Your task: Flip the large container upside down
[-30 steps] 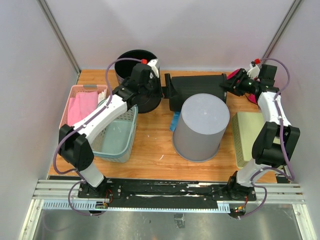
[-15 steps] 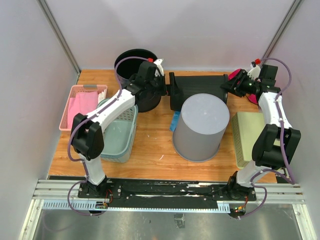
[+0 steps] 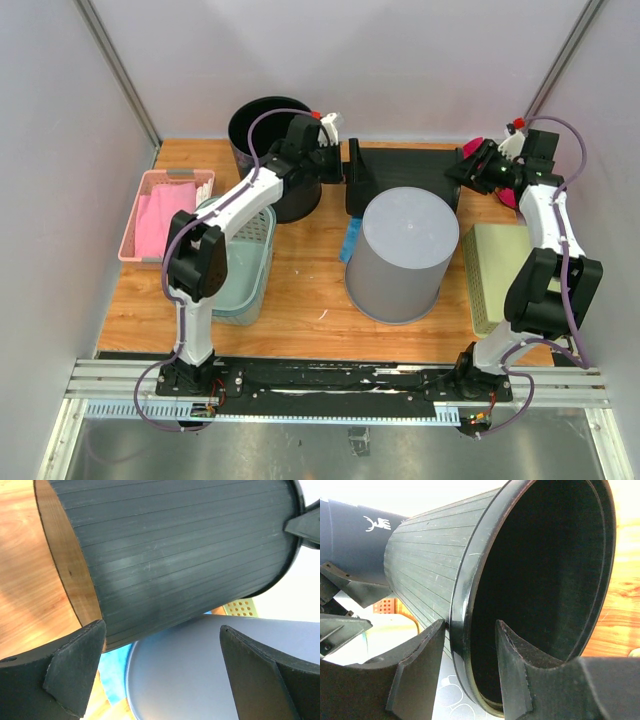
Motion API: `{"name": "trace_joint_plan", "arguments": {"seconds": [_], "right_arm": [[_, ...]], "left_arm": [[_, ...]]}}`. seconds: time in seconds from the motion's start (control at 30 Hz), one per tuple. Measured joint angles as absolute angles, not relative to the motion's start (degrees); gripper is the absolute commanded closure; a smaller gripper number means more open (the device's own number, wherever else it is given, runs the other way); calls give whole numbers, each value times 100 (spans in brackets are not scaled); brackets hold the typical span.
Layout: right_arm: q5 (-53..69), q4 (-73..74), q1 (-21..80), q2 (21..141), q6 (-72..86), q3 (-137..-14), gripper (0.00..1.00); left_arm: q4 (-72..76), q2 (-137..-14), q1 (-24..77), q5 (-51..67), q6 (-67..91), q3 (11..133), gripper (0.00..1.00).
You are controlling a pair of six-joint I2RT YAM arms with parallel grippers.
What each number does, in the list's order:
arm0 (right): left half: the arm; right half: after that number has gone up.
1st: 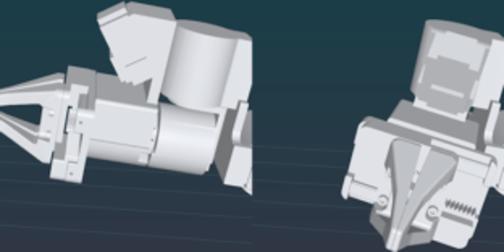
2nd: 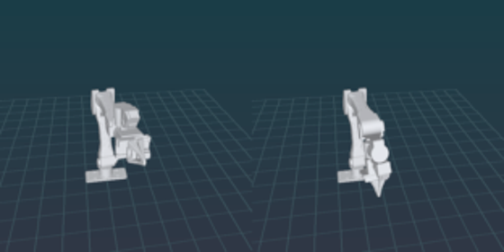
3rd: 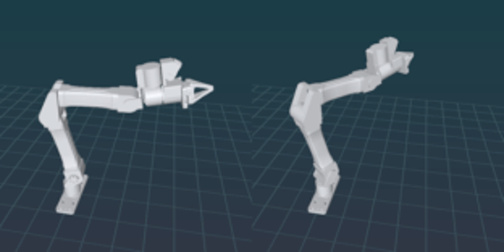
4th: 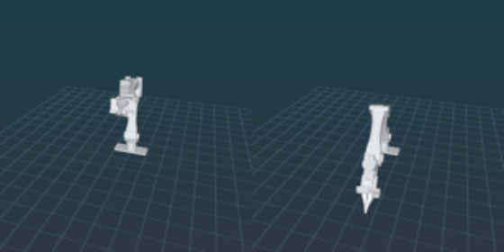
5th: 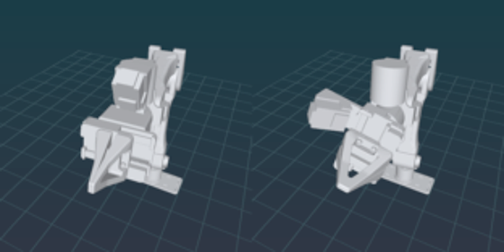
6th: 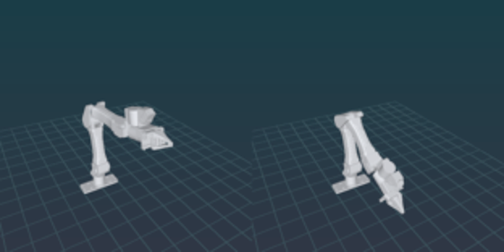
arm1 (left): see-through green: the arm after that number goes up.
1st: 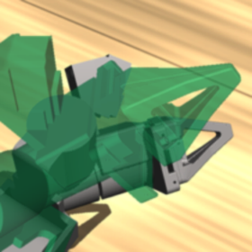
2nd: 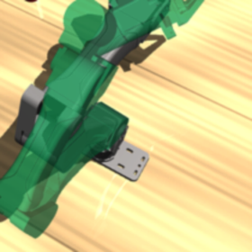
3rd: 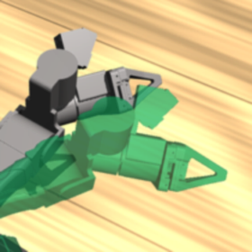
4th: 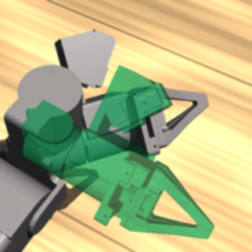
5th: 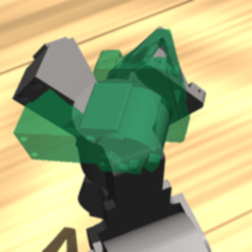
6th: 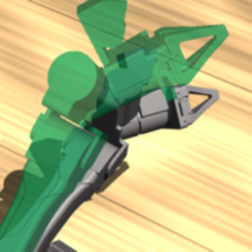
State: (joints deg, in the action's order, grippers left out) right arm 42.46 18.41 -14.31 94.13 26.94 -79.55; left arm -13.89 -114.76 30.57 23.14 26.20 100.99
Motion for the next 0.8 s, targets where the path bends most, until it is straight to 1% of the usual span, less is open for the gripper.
{"name": "trace_joint_plan", "arguments": {"seconds": [0.2, 0.4, 0.5, 0.6, 0.67, 0.8], "right_arm": [[4263, 1837, -1474, 9432, 2696, -7955, 55], [4379, 1826, -1509, 9485, 2733, -7957, 55], [4442, 1824, -1535, 9489, 2779, -7957, 55], [4475, 1828, -1549, 9489, 2805, -7955, 55], [4491, 1828, -1551, 9494, 2810, -7955, 55], [4504, 1828, -1555, 9504, 2812, -7955, 55]], "left_arm": [[-1297, -11485, 3046, 2904, 2899, 10224, 1], [-904, -11485, 3085, 3527, 3347, 10565, 1], [-871, -11485, 3100, 3594, 3459, 10781, 1], [-1229, -11483, 3135, 3074, 3317, 11100, 1], [-1542, -11459, 3170, 2436, 3179, 11253, 1], [-2005, -11238, 3297, 1020, 2980, 11093, 1]]}}
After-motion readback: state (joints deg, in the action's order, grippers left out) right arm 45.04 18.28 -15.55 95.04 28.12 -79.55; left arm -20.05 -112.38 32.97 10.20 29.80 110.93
